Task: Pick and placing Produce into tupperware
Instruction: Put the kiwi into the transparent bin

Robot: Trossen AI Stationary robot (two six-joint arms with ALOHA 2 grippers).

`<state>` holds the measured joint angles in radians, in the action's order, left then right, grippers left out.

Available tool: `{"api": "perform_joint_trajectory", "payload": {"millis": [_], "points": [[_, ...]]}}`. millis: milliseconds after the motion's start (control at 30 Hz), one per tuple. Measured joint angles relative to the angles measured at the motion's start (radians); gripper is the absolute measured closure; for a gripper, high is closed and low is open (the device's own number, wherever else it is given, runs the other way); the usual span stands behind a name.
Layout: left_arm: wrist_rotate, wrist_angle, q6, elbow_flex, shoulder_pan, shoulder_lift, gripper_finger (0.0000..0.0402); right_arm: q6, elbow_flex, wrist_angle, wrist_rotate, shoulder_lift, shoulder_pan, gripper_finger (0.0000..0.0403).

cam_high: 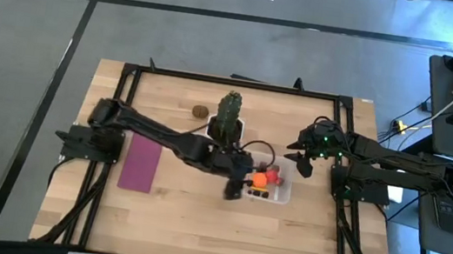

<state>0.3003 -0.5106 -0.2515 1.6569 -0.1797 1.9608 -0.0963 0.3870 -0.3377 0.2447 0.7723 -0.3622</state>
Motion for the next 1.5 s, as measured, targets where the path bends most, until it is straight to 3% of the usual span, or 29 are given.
{"api": "perform_joint_trajectory", "payload": {"millis": [300,500,600,1100,1500], "points": [[0.013,-0.452,-0.109,0.000,-0.089,-0.156,0.0129,-0.003,0.000,0.001,0.000,0.000,0.000,0.0214],[0.142,-0.740,-0.183,-0.001,-0.165,-0.210,0.0129,-0.003,0.000,0.006,0.000,0.000,0.000,0.0214],[0.196,-0.809,-0.219,-0.002,-0.185,-0.213,0.0129,-0.003,0.000,0.007,0.000,0.000,0.000,0.0214],[0.176,-0.846,-0.348,-0.002,-0.173,-0.213,0.0124,-0.007,0.000,0.008,0.000,0.000,0.000,0.0215],[0.142,-0.850,-0.336,-0.002,-0.140,-0.213,0.0040,-0.005,0.000,0.007,0.000,0.000,0.000,0.0215]]}}
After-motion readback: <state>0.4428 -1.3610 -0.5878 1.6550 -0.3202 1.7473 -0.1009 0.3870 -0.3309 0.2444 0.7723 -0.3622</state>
